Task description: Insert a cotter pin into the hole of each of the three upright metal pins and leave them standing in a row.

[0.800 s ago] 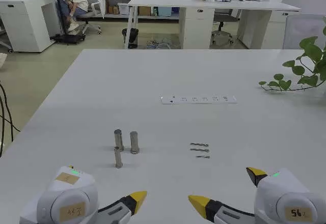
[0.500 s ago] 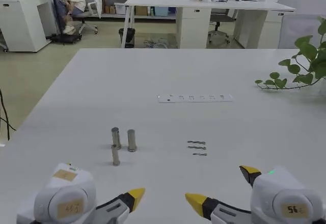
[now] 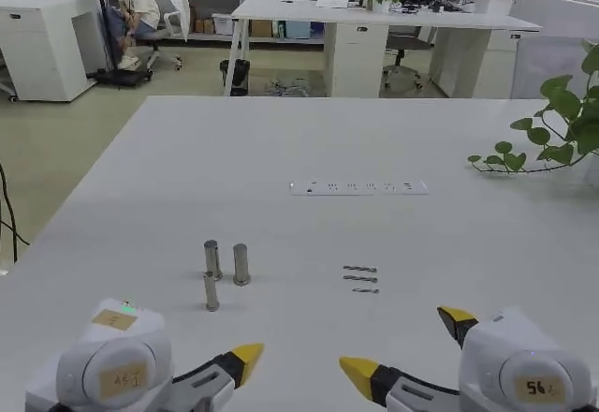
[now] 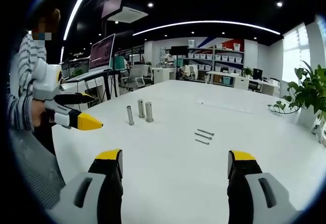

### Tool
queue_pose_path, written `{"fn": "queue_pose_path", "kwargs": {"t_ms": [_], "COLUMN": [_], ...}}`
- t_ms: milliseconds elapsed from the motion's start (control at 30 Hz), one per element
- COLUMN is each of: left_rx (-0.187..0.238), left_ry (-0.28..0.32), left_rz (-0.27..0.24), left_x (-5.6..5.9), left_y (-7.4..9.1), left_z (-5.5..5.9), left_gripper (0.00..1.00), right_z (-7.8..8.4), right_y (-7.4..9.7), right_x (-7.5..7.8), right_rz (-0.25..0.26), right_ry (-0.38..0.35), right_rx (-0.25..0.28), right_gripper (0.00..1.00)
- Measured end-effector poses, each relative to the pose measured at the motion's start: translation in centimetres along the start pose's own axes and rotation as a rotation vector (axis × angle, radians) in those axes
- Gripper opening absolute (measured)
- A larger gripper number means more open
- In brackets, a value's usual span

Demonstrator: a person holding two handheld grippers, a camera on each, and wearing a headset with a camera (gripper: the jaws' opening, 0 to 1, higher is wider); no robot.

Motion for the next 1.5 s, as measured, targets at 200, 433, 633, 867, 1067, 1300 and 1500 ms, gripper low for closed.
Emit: {"fn": "queue_pose_path", "kwargs": {"t_ms": [200, 433, 633, 867, 1067, 1300, 1500], "left_rx": [0.010, -0.003, -0.006, -0.014, -0.016, -0.018, -0.008], "left_ry": [0.005, 0.000, 0.018, -0.005, 0.000, -0.014, -0.010], "left_rz": [-0.002, -0.015, -0.022, -0.010, -0.011, -0.001, -0.010], "left_x": [-0.10, -0.48, -0.70, -0.31, -0.45, -0.14, -0.42], "left_y": [0.04, 0.05, 0.00, -0.08, -0.09, -0.22, -0.12], "left_z": [-0.09, 0.24, 0.31, 0.47, 0.60, 0.69, 0.67], "left_gripper": [0.97, 0.97, 0.97, 0.96, 0.95, 0.93, 0.90], "right_z": [0.20, 0.43, 0.52, 0.56, 0.48, 0.56, 0.49], "right_y": [-0.08, -0.24, -0.26, -0.16, -0.14, -0.05, -0.05], "right_x": [-0.22, -0.59, -0.58, -0.25, -0.35, -0.15, -0.34], "right_rz": [-0.011, -0.028, -0.028, -0.010, -0.010, -0.004, -0.009], "right_ry": [-0.002, -0.020, -0.023, -0.031, -0.027, -0.023, -0.012], "right_rx": [-0.012, -0.020, -0.022, -0.022, -0.021, -0.024, -0.023], "right_gripper": [0.83, 0.84, 0.85, 0.84, 0.83, 0.82, 0.81]}}
Point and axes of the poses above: the centre of the closed fingertips' face, and the gripper's own axes: y roughly backward along the fingers, x roughly to its right, z roughly out of its underside, the point moved 8 cm from there along y, roughly backward along the fingers, and after that the axes turned 5 degrees about y, right-handed, at the moved point
